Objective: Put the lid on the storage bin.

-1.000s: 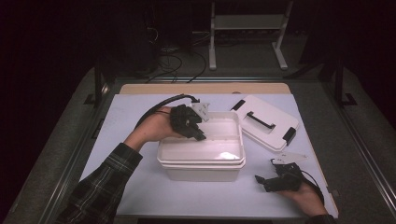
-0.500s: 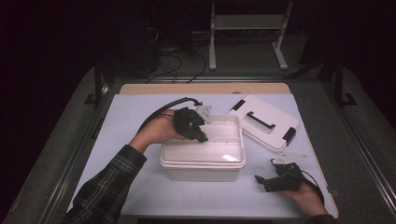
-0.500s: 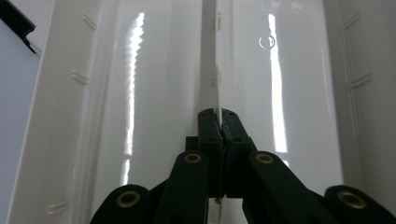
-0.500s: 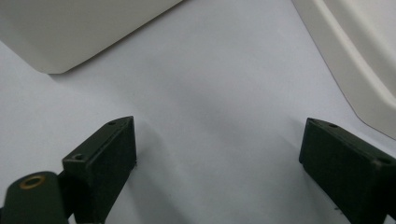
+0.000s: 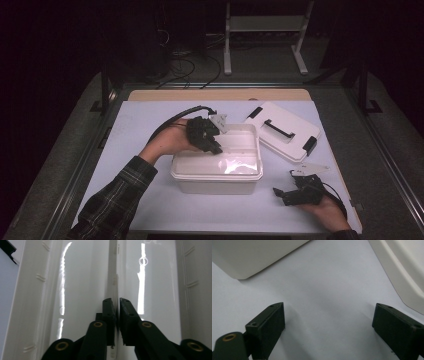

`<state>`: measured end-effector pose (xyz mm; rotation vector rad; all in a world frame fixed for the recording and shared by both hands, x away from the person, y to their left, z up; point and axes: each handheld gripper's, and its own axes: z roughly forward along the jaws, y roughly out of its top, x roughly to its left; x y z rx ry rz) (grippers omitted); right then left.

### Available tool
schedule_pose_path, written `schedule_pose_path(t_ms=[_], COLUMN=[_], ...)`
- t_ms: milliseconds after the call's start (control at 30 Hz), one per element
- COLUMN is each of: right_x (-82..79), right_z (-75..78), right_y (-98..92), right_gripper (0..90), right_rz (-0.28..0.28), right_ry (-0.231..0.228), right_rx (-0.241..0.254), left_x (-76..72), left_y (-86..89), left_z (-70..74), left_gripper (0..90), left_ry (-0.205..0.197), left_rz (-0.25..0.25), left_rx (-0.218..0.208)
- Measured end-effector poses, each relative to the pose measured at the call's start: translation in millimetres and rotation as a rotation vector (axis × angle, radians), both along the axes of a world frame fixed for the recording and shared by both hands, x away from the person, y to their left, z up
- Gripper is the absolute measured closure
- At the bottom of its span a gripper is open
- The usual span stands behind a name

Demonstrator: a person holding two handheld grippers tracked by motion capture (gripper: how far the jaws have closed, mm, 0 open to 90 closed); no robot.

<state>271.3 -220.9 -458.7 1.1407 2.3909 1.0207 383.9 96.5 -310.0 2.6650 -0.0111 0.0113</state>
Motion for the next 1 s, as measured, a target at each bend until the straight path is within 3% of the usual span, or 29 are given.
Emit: schedule_pose_path(t_ms=[200, 367, 533, 933, 1000], right_x=[0.0, 0.0, 0.0, -0.2, -0.2], right_z=[0.0, 0.0, 0.0, 0.3, 0.3], right_y=[0.0, 0.1, 0.1, 0.8, 0.8], right_gripper=[10.2, 10.3, 10.2, 10.2, 10.2], right_rz=[0.000, 0.000, 0.000, 0.000, 0.000], right_ry=[0.000, -0.001, -0.001, -0.003, -0.002], right_rx=[0.000, -0.001, -0.001, -0.008, -0.008], left_x=[-0.9, -4.4, -8.5, -23.0, -26.1], left_y=[8.4, 20.9, 37.1, 86.3, 98.3], left_z=[8.7, 19.0, 27.1, 33.7, 32.7], left_gripper=[64.8, 44.4, 30.9, 9.8, 8.7], left_ry=[-0.001, 0.002, -0.005, -0.079, -0.082], left_rz=[0.021, 0.046, 0.094, 0.218, 0.247], left_rx=[-0.022, -0.039, -0.049, -0.021, -0.032])
